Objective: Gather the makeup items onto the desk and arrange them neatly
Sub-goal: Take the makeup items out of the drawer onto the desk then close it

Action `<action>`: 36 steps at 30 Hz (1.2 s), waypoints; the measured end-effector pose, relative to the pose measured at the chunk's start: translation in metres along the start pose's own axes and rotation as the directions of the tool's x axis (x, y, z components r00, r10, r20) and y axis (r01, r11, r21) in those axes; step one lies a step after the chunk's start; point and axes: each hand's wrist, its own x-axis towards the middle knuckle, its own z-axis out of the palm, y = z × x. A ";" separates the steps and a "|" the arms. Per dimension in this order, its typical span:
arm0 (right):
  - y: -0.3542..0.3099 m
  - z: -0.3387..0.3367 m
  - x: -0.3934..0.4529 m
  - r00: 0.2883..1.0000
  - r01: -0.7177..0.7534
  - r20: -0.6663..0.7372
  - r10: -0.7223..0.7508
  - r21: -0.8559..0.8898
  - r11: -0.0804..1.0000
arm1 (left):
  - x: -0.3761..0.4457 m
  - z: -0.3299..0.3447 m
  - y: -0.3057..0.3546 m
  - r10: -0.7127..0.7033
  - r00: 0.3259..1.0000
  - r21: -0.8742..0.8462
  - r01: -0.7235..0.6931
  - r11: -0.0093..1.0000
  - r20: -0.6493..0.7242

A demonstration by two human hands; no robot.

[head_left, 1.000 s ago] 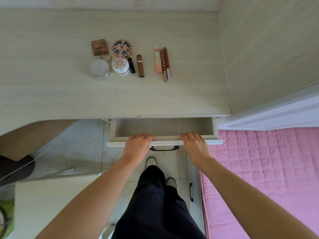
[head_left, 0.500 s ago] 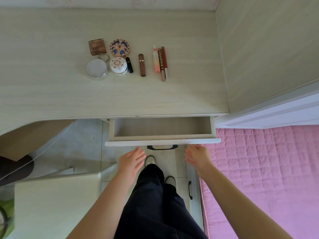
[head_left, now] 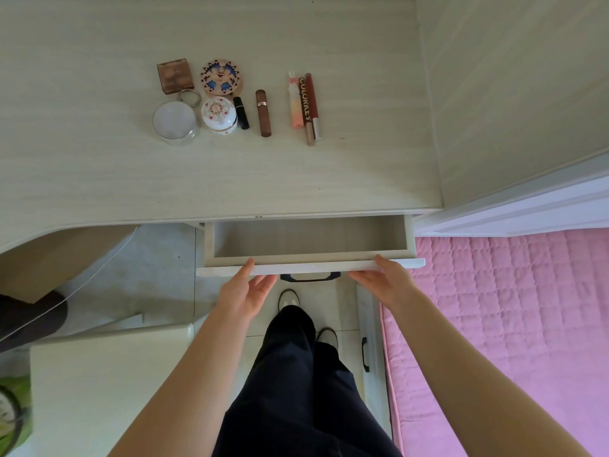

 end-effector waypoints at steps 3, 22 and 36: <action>-0.008 0.007 0.005 0.997 -0.017 -0.072 0.016 -0.018 1.000 | 0.003 0.008 0.001 0.035 0.997 0.050 -0.032 0.998 -0.071; -0.032 0.049 0.007 0.994 0.014 -0.103 -0.032 -0.174 0.985 | 0.009 0.051 0.019 0.107 0.989 0.055 -0.102 0.993 -0.100; -0.035 0.070 0.017 0.990 0.066 -0.125 -0.060 0.049 0.997 | 0.019 0.071 0.027 0.069 0.997 -0.175 -0.076 0.982 -0.048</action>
